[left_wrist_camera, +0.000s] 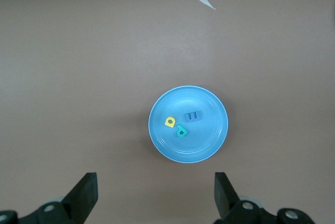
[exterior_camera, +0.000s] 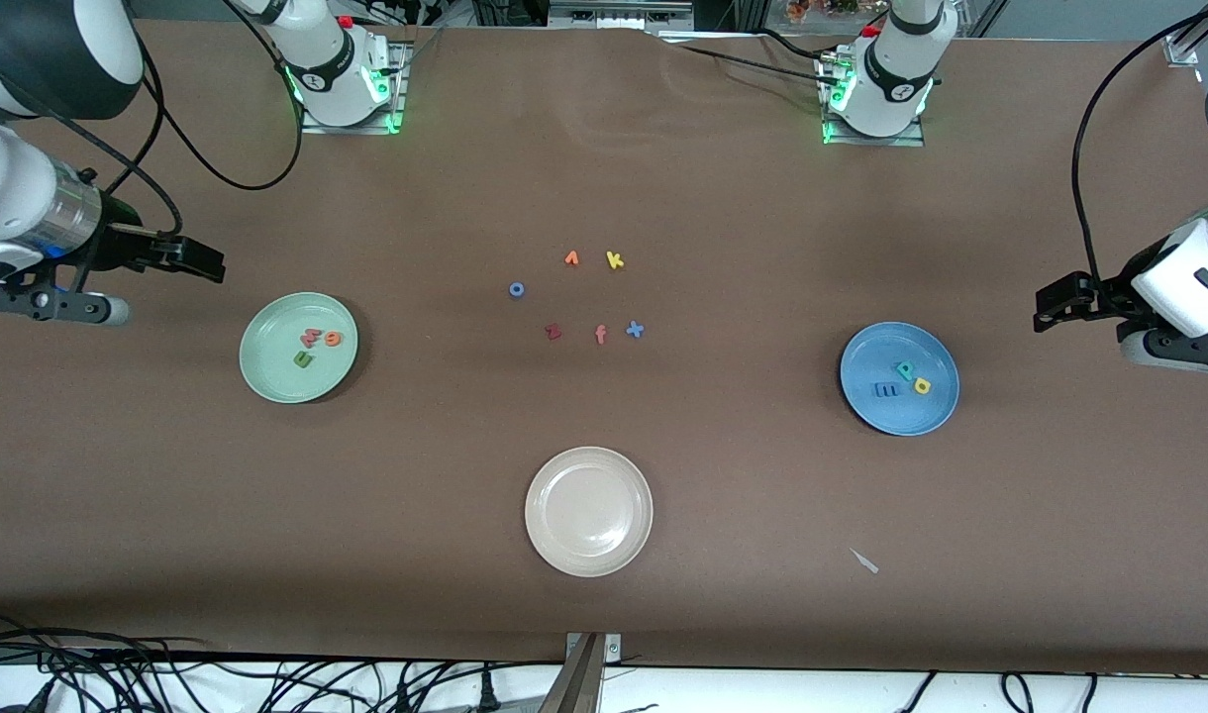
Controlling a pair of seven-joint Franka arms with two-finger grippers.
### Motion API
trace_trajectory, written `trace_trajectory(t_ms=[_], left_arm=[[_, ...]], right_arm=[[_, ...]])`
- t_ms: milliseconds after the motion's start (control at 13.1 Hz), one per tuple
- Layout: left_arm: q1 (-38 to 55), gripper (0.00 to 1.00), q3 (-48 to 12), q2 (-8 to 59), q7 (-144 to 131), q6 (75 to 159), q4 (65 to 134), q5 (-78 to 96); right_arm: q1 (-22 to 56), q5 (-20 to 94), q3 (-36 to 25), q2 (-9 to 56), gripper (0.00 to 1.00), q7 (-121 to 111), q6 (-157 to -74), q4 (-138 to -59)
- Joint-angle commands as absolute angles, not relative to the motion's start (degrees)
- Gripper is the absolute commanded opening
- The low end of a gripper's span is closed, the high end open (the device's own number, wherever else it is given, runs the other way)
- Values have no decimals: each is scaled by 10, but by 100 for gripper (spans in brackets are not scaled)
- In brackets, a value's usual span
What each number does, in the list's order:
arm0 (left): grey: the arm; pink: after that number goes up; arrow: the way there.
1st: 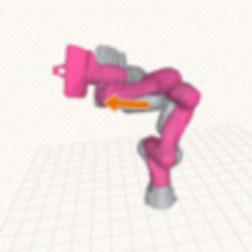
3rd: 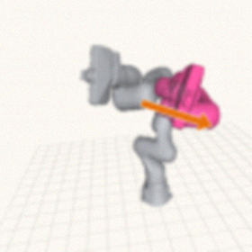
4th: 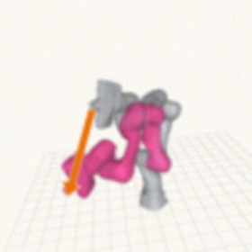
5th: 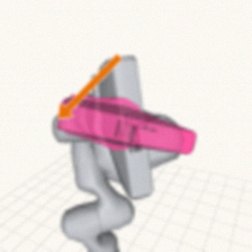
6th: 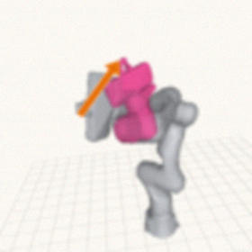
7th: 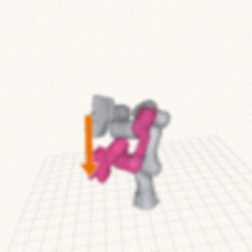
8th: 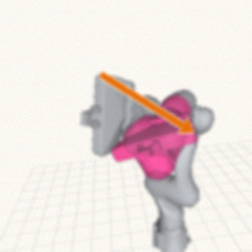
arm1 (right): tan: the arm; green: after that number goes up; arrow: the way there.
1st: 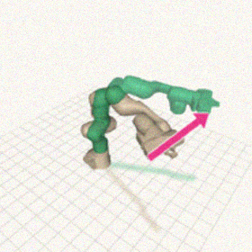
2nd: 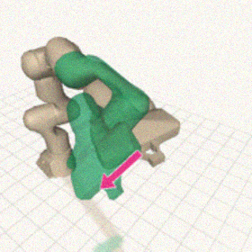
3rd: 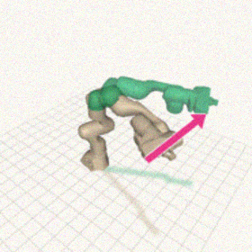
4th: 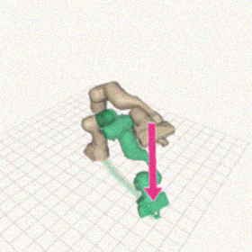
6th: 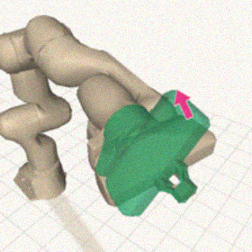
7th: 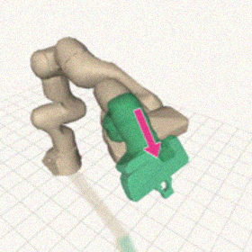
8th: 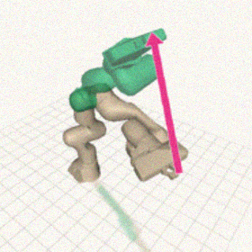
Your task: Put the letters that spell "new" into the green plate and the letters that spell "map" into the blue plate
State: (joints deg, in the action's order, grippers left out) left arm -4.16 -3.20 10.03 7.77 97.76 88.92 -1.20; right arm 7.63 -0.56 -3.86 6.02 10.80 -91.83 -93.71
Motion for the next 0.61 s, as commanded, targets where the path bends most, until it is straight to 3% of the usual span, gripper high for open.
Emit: trace_trajectory(t_ms=[0, 536], left_arm=[[-44, 97, -33, 92, 91, 983, 902, -10], [-44, 96, -33, 93, 91, 984, 903, -10]], right_arm=[[68, -10, -33, 49, 100, 88, -921, -936], [61, -8, -42, 47, 100, 46, -959, -951]])
